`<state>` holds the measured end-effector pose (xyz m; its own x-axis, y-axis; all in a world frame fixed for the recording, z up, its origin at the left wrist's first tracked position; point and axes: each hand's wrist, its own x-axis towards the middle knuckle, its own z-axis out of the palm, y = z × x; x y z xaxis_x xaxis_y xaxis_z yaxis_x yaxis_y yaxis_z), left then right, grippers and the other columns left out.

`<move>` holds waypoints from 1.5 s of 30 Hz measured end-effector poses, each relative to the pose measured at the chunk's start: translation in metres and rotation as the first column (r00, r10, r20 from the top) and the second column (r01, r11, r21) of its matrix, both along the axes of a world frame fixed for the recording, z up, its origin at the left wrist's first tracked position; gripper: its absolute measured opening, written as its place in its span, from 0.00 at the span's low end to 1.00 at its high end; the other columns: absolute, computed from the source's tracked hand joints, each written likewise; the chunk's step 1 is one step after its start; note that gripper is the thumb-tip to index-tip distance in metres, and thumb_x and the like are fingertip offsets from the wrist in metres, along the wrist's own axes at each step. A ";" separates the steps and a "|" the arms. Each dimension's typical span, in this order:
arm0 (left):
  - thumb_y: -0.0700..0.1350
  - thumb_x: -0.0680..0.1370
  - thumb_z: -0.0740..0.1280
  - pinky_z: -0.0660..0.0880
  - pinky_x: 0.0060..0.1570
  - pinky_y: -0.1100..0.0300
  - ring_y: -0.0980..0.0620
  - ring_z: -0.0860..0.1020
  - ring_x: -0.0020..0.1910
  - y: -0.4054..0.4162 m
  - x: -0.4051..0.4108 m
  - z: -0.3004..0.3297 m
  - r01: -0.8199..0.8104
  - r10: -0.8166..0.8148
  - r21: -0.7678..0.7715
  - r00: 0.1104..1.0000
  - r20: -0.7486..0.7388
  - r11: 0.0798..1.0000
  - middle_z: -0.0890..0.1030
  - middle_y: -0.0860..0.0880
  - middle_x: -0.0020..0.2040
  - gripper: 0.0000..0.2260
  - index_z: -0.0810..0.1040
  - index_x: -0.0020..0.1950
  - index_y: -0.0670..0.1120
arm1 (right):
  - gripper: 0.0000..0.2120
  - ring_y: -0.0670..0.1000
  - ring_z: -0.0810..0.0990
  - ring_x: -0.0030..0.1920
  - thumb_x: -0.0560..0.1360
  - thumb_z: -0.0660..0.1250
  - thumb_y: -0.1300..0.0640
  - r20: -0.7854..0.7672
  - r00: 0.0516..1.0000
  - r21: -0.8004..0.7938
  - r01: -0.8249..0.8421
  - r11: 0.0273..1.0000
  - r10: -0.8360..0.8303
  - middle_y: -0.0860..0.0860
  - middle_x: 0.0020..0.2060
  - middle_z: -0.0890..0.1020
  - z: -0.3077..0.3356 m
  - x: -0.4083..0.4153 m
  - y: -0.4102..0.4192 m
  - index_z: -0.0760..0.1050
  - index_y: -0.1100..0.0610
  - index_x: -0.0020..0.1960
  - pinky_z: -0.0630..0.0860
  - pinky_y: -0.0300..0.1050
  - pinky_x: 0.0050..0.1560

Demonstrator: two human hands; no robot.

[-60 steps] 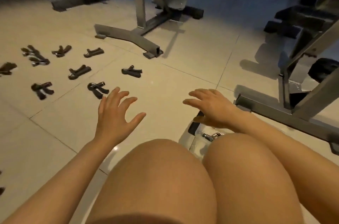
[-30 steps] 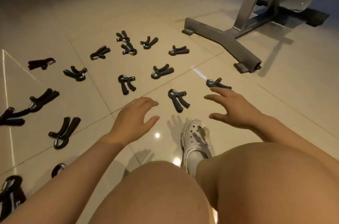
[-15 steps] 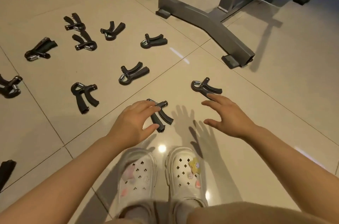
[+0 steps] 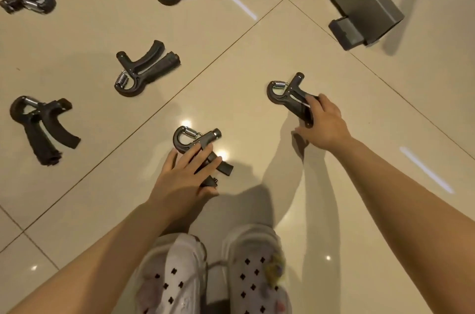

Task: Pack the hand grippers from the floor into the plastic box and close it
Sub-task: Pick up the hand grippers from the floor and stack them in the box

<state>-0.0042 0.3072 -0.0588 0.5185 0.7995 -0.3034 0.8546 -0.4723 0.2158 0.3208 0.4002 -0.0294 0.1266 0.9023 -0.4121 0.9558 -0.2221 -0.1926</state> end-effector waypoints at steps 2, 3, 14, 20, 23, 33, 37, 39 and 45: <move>0.64 0.73 0.54 0.64 0.63 0.36 0.46 0.64 0.72 0.000 -0.002 -0.001 0.011 -0.011 0.026 1.000 -0.010 1.000 0.67 0.48 0.73 0.28 0.69 0.70 0.54 | 0.39 0.60 0.54 0.73 0.72 0.70 0.47 0.053 0.998 -0.067 -0.021 0.998 0.024 0.55 0.75 0.54 -0.004 0.011 0.016 0.53 0.51 0.76 0.60 0.59 0.70; 0.65 0.72 0.54 0.63 0.64 0.36 0.46 0.65 0.72 -0.001 -0.002 -0.003 0.017 -0.016 0.039 1.000 -0.017 0.999 0.68 0.49 0.72 0.29 0.69 0.70 0.55 | 0.39 0.59 0.55 0.73 0.73 0.69 0.47 0.072 0.996 -0.085 -0.045 0.995 0.051 0.54 0.75 0.55 -0.006 0.016 0.019 0.53 0.51 0.76 0.60 0.59 0.70; 0.63 0.74 0.52 0.54 0.67 0.38 0.48 0.63 0.70 0.011 -0.003 -0.003 0.206 -0.208 0.134 0.978 0.001 0.969 0.72 0.49 0.69 0.29 0.70 0.70 0.49 | 0.32 0.60 0.66 0.66 0.72 0.70 0.53 0.002 1.000 0.167 -0.017 0.986 0.017 0.57 0.65 0.71 -0.025 -0.010 -0.041 0.64 0.57 0.72 0.67 0.55 0.62; 0.44 0.77 0.58 0.65 0.62 0.36 0.47 0.71 0.64 0.035 -0.005 -0.021 0.525 -0.509 0.296 0.850 -0.137 0.798 0.75 0.49 0.65 0.20 0.66 0.69 0.47 | 0.32 0.62 0.72 0.58 0.68 0.74 0.53 -0.018 0.992 0.245 -0.116 0.963 0.124 0.58 0.59 0.75 -0.025 -0.031 -0.102 0.69 0.60 0.68 0.71 0.54 0.57; 0.37 0.76 0.53 0.65 0.62 0.37 0.48 0.71 0.63 0.034 -0.003 -0.024 0.497 -0.501 0.393 0.860 -0.100 0.774 0.77 0.50 0.63 0.21 0.66 0.68 0.47 | 0.33 0.59 0.71 0.60 0.68 0.73 0.51 -0.070 0.988 0.238 -0.116 0.964 0.136 0.57 0.61 0.73 -0.028 -0.038 -0.128 0.68 0.59 0.70 0.72 0.54 0.60; 0.36 0.61 0.75 0.72 0.54 0.39 0.44 0.80 0.51 0.033 0.015 -0.005 0.516 -0.562 0.375 0.827 0.018 0.770 0.80 0.44 0.55 0.26 0.80 0.57 0.51 | 0.36 0.58 0.72 0.63 0.66 0.75 0.49 -0.146 0.984 0.183 -0.072 0.980 0.099 0.56 0.64 0.73 -0.029 -0.037 -0.135 0.67 0.57 0.71 0.71 0.53 0.62; 0.40 0.64 0.76 0.73 0.49 0.46 0.43 0.70 0.55 0.023 0.015 0.017 0.399 -0.459 0.359 0.883 0.097 0.844 0.77 0.42 0.58 0.26 0.76 0.60 0.53 | 0.36 0.57 0.72 0.61 0.65 0.75 0.47 -0.158 0.981 0.201 -0.080 0.976 0.112 0.53 0.62 0.74 -0.016 -0.033 -0.128 0.68 0.54 0.70 0.68 0.53 0.61; 0.42 0.62 0.77 0.71 0.52 0.45 0.44 0.67 0.56 0.017 0.013 0.029 0.304 -0.372 0.354 0.918 0.140 0.884 0.75 0.42 0.59 0.30 0.74 0.62 0.54 | 0.37 0.56 0.70 0.62 0.64 0.74 0.45 -0.188 0.977 0.212 -0.065 0.975 0.106 0.52 0.62 0.74 -0.001 -0.033 -0.124 0.67 0.52 0.70 0.65 0.50 0.61; 0.47 0.69 0.71 0.69 0.54 0.46 0.48 0.68 0.53 -0.001 0.014 0.071 -0.071 -0.058 0.296 0.913 0.405 0.953 0.70 0.41 0.61 0.25 0.70 0.64 0.54 | 0.37 0.53 0.67 0.62 0.63 0.76 0.54 -0.219 0.959 0.281 -0.114 0.953 0.179 0.50 0.61 0.74 0.049 -0.051 -0.112 0.66 0.51 0.69 0.58 0.41 0.58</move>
<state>0.0094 0.3064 0.0121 0.5389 0.8220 0.1840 0.7263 -0.5641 0.3927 0.2694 0.2877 0.0192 -0.0883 0.9834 -0.1588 0.8920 0.0071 -0.4519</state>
